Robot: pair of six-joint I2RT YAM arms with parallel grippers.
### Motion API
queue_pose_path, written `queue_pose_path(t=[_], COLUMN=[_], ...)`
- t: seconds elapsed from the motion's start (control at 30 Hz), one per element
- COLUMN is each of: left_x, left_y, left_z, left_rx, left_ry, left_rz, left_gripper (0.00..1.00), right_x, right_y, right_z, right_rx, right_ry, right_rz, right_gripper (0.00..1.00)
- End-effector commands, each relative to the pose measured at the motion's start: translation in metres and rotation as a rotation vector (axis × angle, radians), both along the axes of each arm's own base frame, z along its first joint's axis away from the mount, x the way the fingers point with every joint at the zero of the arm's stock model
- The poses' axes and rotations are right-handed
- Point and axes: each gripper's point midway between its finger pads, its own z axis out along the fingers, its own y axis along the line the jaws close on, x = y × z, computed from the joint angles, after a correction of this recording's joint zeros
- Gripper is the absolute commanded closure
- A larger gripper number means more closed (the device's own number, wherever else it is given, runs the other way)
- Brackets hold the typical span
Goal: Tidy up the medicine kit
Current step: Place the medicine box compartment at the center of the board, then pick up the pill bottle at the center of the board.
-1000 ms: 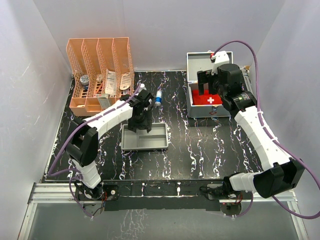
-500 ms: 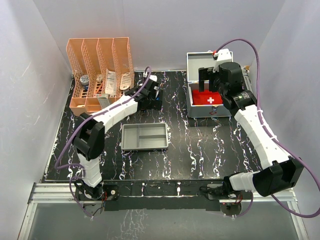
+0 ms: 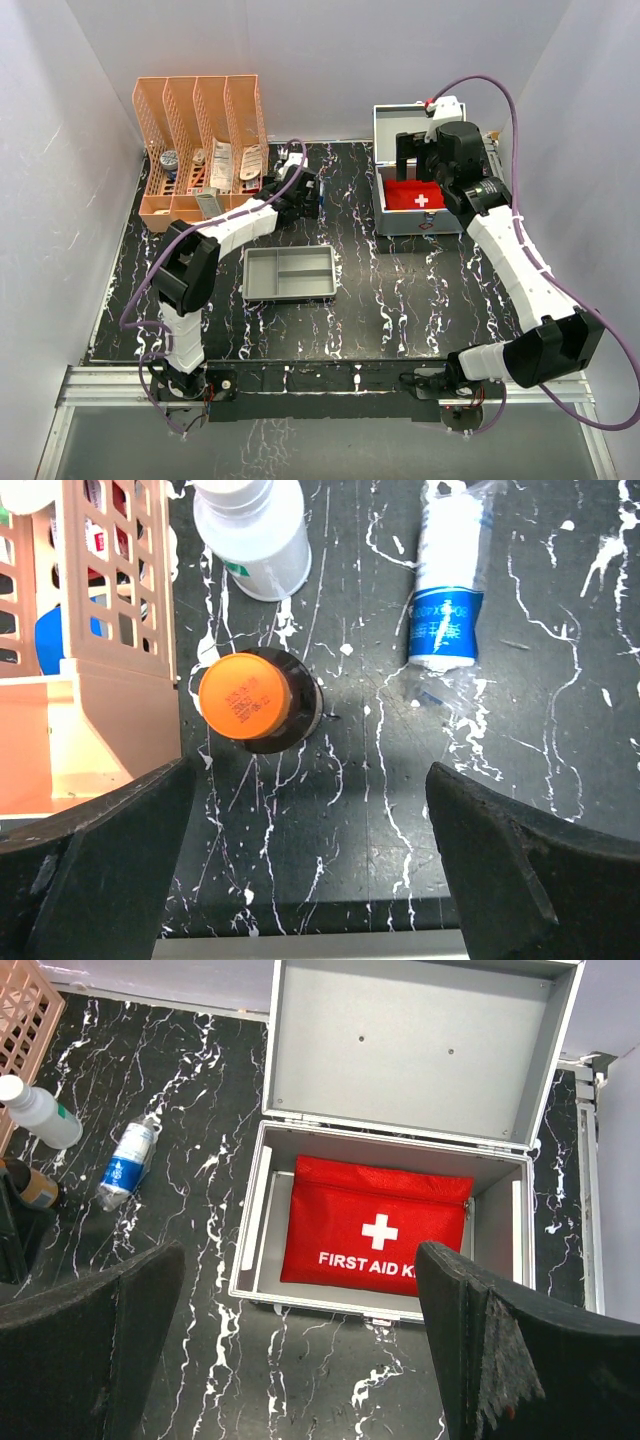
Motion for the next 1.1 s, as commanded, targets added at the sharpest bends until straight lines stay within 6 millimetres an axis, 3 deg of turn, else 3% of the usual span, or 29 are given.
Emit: queue_pose_path(t=[0.0, 0.37, 0.77, 0.93, 1.07], left_x=[0.008, 0.022, 0.037, 0.042, 0.047], left_y=[0.009, 0.017, 0.019, 0.020, 0.021], left_z=[-0.004, -0.033, -0.058, -0.061, -0.061], left_rx=[-0.011, -0.068, -0.055, -0.051, -0.043], left_ry=[-0.045, -0.106, -0.189, -0.227, -0.254], left_rz=[0.065, 0.161, 0.141, 0.137, 0.140], left_gripper=[0.03, 0.04, 0.07, 0.23, 0.53], right_x=[0.009, 0.014, 0.026, 0.027, 0.026], right_y=[0.002, 0.009, 0.020, 0.022, 0.023], right_z=[0.031, 0.019, 0.011, 0.009, 0.009], right_rx=[0.039, 0.032, 0.058, 0.065, 0.067], right_ry=[-0.087, -0.024, 0.017, 0.027, 0.030], right_rz=[0.003, 0.035, 0.065, 0.072, 0.075], right_gripper=[0.02, 0.02, 0.02, 0.02, 0.02])
